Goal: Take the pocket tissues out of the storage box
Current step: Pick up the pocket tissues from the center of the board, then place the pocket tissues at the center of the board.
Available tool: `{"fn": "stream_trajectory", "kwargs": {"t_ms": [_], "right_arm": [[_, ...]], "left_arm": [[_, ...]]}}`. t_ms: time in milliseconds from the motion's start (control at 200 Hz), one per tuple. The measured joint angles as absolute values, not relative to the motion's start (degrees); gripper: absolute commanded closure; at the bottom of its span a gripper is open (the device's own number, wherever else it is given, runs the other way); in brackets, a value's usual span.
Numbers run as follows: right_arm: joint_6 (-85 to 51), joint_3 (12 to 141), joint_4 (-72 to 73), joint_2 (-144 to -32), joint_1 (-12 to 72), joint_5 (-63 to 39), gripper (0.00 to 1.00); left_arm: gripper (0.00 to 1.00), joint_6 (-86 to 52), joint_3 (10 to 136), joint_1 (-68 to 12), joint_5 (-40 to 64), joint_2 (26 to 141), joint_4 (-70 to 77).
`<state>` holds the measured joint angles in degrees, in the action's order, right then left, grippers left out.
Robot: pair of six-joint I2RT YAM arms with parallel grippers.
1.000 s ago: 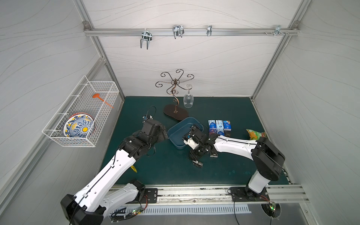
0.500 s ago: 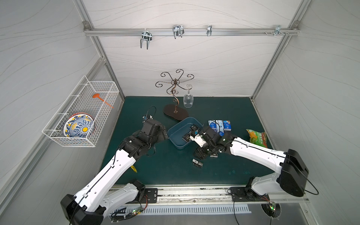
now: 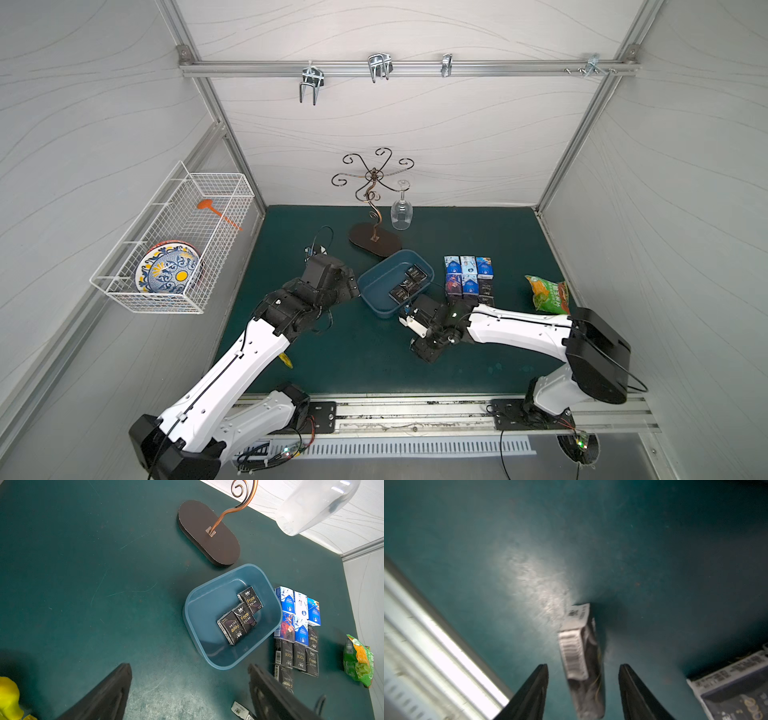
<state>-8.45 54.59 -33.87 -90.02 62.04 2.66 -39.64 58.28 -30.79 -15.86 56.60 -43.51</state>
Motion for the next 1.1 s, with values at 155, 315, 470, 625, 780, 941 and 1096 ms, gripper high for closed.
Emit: {"fn": "stream_trajectory", "kwargs": {"t_ms": [155,315,470,625,780,941,1096], "right_arm": [[-8.1,54.7,-33.7,-91.8,62.0,4.7,0.68],[-8.4,54.5,-33.4,-90.7,62.0,4.9,0.74],[-10.7,51.5,-32.4,-82.5,57.4,0.9,0.76],[-14.8,46.4,-32.2,-72.7,44.0,-0.5,0.76],[-19.4,41.8,-35.7,-64.4,35.2,2.3,0.75],[-24.4,41.7,-39.1,-62.8,34.2,7.1,0.76],[-28.4,41.7,-42.5,-66.7,34.9,13.5,0.73]], "left_arm": [[0.08,-39.6,58.3,-30.8,-15.9,56.4,-43.5],[0.08,-39.6,58.4,-30.8,-15.8,56.4,-43.5],[0.08,-39.6,58.4,-30.8,-15.6,56.4,-43.5],[0.08,-39.6,58.4,-30.8,-15.4,56.4,-43.4],[0.08,-39.6,58.4,-30.8,-15.4,56.2,-43.4],[0.08,-39.6,58.4,-30.8,-15.2,55.6,-43.4],[0.08,-39.5,58.4,-30.8,-14.3,55.5,-43.4]]}}
